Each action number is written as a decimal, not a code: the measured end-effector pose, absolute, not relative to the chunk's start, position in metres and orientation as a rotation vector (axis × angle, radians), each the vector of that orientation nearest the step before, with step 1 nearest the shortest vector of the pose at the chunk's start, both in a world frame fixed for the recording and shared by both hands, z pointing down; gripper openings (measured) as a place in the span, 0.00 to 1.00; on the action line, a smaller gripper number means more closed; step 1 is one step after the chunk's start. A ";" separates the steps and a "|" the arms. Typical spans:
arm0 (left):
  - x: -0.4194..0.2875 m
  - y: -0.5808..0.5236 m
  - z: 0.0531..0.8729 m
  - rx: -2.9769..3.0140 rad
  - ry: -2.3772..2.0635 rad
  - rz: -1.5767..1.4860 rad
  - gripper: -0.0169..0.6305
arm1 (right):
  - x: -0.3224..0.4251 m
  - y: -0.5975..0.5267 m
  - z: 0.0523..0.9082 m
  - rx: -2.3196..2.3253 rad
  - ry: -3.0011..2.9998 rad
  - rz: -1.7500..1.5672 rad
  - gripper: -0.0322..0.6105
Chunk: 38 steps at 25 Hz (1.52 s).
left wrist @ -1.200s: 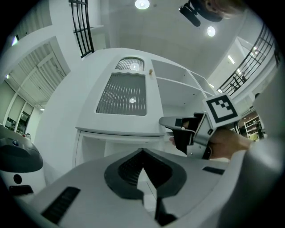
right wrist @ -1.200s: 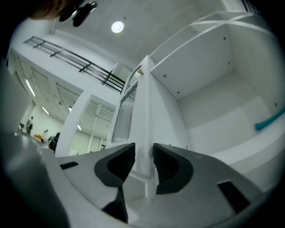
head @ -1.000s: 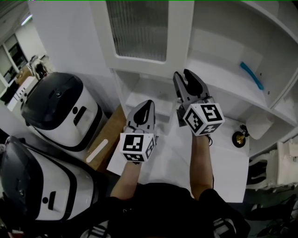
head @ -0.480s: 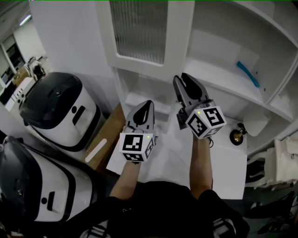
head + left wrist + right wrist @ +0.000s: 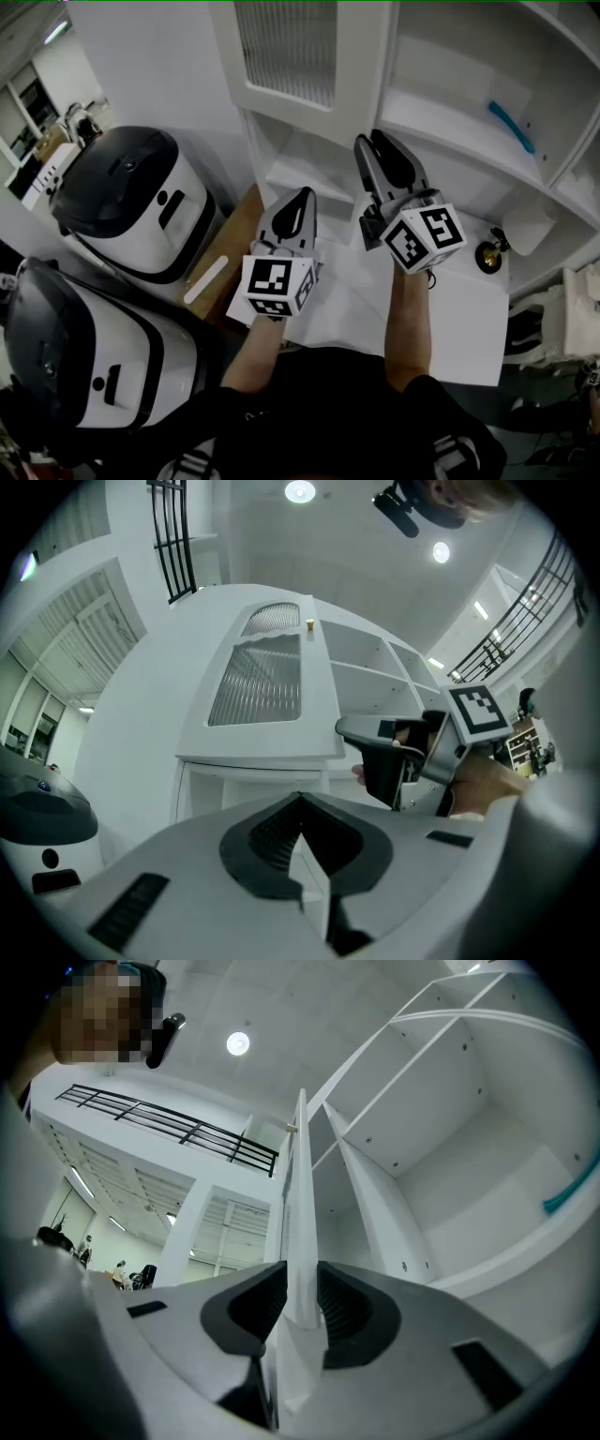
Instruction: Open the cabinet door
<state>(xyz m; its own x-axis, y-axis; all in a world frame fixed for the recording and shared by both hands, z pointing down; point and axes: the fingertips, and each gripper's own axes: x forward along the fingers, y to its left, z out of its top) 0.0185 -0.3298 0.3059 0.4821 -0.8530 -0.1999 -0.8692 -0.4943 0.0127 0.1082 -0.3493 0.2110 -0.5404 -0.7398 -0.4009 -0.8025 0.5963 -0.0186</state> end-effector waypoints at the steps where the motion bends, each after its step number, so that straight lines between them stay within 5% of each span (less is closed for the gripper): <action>1: 0.019 -0.326 0.306 -2.627 1.527 0.272 0.04 | 0.106 -0.346 0.211 -1.238 2.458 0.237 0.23; 38: -0.046 -0.309 0.322 -2.653 1.663 0.300 0.04 | 0.006 -0.267 0.215 -0.769 2.614 0.090 0.18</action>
<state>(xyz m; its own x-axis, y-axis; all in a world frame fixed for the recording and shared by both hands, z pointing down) -0.0456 -0.3093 0.3224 0.4228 -0.8922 -0.1587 -0.8915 -0.4409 0.1042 0.0061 -0.2665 0.2149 -0.7625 -0.5047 -0.4048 -0.5313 0.8455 -0.0533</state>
